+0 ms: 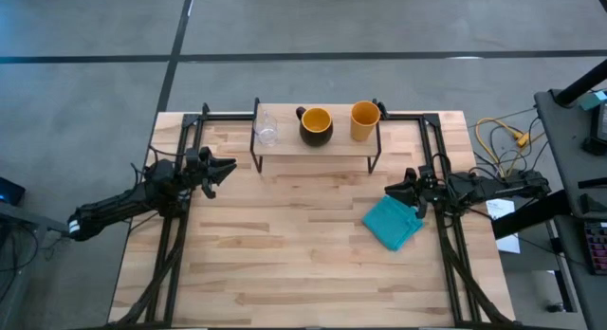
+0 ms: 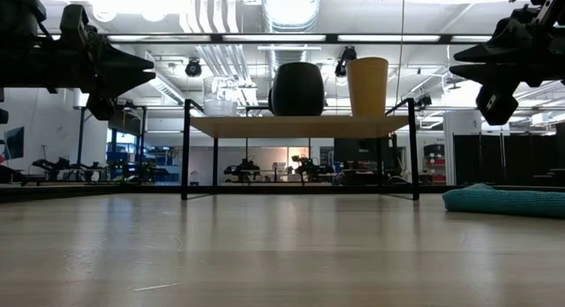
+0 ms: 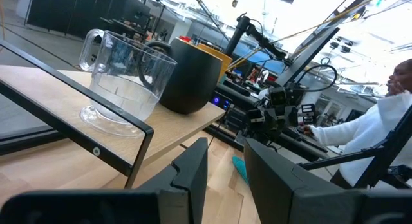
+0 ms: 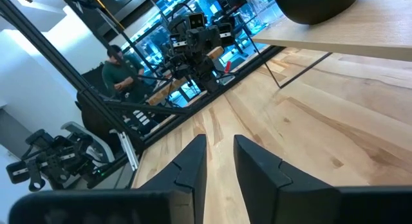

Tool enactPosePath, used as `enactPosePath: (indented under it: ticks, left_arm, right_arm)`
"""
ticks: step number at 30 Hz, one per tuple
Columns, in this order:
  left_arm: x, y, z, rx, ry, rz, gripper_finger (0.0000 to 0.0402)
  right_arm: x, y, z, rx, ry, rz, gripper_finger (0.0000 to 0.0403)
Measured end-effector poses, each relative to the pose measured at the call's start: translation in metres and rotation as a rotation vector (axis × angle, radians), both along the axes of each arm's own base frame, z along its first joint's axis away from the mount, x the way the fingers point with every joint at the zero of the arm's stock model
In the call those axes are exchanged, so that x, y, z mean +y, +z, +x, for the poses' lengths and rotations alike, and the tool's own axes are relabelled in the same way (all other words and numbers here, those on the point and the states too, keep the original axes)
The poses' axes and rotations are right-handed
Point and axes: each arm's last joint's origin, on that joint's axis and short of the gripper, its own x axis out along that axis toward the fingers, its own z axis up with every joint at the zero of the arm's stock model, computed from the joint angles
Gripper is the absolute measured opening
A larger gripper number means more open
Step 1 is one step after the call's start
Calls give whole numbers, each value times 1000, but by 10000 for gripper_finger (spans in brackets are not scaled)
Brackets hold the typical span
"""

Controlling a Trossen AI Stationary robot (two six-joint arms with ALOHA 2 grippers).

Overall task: Stack small to large cups/mugs on shelf
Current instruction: Return to Home Position

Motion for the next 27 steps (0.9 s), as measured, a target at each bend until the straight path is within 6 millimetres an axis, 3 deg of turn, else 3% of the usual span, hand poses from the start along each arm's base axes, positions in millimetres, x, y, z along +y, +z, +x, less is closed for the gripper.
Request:
enactPosePath:
  ticks: [27]
  left_arm:
    - [0, 0, 0, -1, 0, 0, 89]
  right_arm:
    - [0, 0, 0, 0, 0, 0, 78]
